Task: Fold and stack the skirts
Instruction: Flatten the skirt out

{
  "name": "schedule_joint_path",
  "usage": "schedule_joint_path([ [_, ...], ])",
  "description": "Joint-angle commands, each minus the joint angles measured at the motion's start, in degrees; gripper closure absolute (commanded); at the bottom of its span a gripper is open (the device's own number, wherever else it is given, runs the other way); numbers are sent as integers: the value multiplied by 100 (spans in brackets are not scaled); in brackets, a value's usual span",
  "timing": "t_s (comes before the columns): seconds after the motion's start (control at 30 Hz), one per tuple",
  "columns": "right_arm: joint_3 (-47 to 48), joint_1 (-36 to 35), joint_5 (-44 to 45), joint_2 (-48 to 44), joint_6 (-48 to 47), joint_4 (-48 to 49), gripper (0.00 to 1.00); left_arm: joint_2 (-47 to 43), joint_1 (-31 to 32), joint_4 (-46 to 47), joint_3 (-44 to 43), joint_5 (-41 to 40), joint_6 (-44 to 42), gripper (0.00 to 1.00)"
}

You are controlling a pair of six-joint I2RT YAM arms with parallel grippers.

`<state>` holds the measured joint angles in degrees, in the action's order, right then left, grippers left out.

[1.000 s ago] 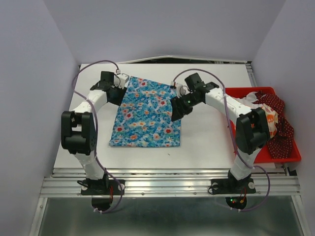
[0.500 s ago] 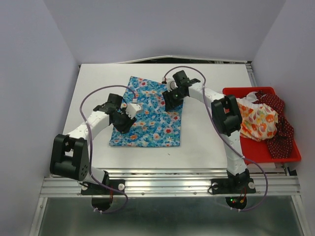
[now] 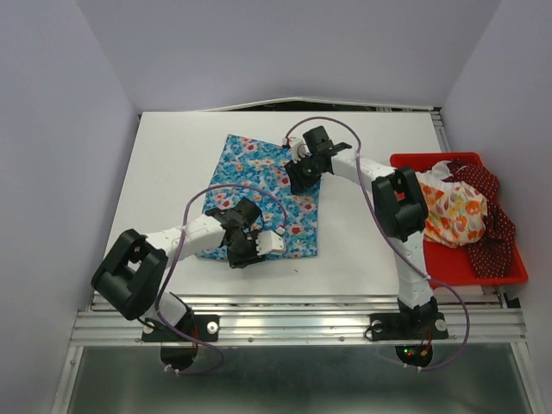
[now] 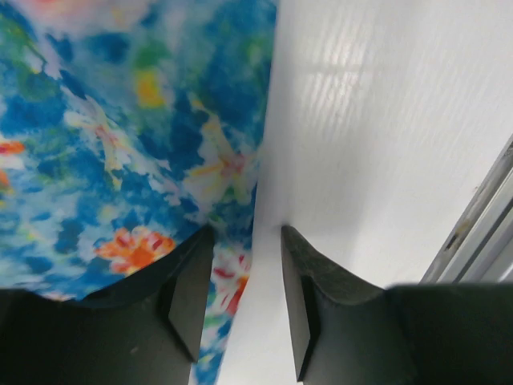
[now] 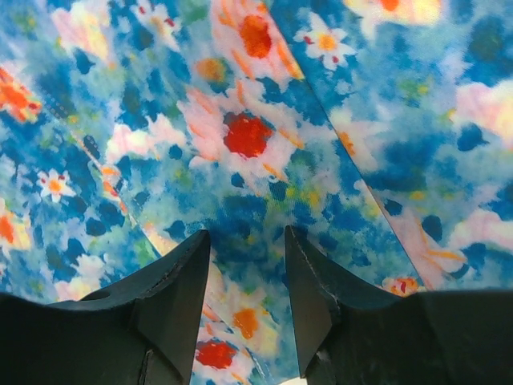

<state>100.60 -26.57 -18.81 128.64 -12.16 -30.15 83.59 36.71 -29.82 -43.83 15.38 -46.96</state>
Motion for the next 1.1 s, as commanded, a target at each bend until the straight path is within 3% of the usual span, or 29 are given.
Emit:
schedule_joint_path([
  [0.0, -417, 20, 431, 13, -479, -254, 51, 262, 644, -287, 209, 97, -85, 51],
  [0.23, -1358, 20, -78, -813, -1042, -412, 51, -88, 1628, -770, -448, 1360, 29, 51],
  [0.33, -1578, 20, -490, -1156, -1323, -737, 51, -396, 1690, -1112, -975, 1932, 38, 51],
  [0.43, -2060, 20, -729, -1613, -1464, -370, 47, -642, 1612, -1210, -1555, 2223, 212, 50],
  [0.53, -2071, 20, -879, -1676, -1544, -193, 45, -652, 1060, -1157, -2266, 2845, 512, 50],
  [0.57, -1957, 20, -879, -1649, -1483, -219, 44, -582, 431, -1227, -2487, 3022, 556, 50],
  [0.67, -1491, 20, -774, -1658, -1342, -219, 44, -29, -600, -1377, -3419, 3453, 504, 50],
  [0.7, -1247, 20, -747, -1693, -1289, -158, 43, 312, -1160, -1481, -3874, 3472, 356, 49],
  [0.8, -850, 73, -756, -1702, -1061, -96, 38, 1068, -1875, -1343, -4535, 3279, 327, 47],
  [0.93, -270, 195, -335, -1518, -788, 9, 37, 2106, -2326, -640, -5467, 2718, 950, 45],
  [1.07, 152, 406, 263, -974, -858, 1, 37, 3232, -2449, -314, -6671, 2049, 1048, 41],
])
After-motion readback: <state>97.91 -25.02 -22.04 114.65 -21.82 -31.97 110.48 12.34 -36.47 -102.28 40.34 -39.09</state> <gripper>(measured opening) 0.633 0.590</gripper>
